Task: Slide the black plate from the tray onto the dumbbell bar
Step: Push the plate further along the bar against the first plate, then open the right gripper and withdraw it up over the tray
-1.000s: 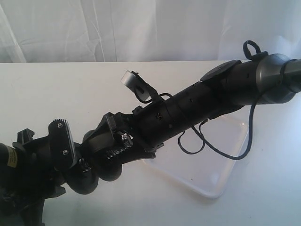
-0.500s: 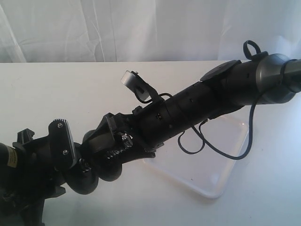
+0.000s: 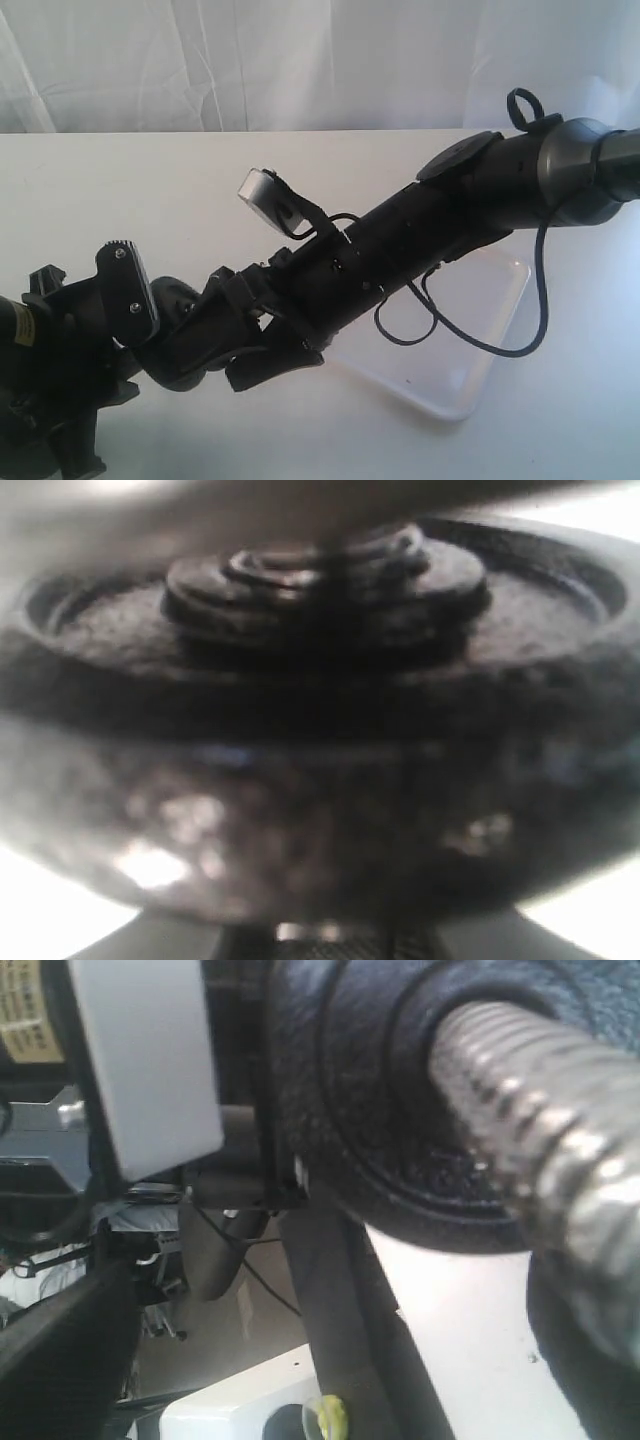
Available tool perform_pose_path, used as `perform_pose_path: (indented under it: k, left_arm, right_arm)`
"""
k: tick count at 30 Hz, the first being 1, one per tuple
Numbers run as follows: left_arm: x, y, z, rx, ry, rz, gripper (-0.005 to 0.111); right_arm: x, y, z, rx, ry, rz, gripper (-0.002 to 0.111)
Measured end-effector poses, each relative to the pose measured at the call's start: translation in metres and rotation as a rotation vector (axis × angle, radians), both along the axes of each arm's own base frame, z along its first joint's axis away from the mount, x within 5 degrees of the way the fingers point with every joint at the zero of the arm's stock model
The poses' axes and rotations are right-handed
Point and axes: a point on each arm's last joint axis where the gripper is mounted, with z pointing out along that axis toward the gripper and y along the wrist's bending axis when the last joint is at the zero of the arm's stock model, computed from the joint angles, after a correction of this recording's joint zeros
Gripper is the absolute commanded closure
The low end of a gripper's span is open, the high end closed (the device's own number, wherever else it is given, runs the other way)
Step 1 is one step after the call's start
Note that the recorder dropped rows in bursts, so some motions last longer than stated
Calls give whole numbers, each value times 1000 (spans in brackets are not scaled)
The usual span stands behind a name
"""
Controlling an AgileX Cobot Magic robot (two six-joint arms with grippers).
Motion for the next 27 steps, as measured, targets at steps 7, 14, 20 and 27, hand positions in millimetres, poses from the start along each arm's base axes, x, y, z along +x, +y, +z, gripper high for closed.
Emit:
perform_pose_path:
  k: [7, 14, 20, 27]
  left_arm:
    - [-4, 3, -3, 31, 56, 7, 107]
    - [-6, 4, -4, 44, 74, 7, 107]
    - [-6, 4, -4, 43, 72, 7, 107]
    - [-5, 4, -4, 42, 71, 7, 107]
  right_arm:
    - [-1, 2, 4, 33, 14, -10, 10]
    - [-2, 0, 3, 10, -2, 13, 11]
    - [-2, -1, 2, -16, -25, 38, 22]
    - [0, -5, 1, -135, -44, 83, 66]
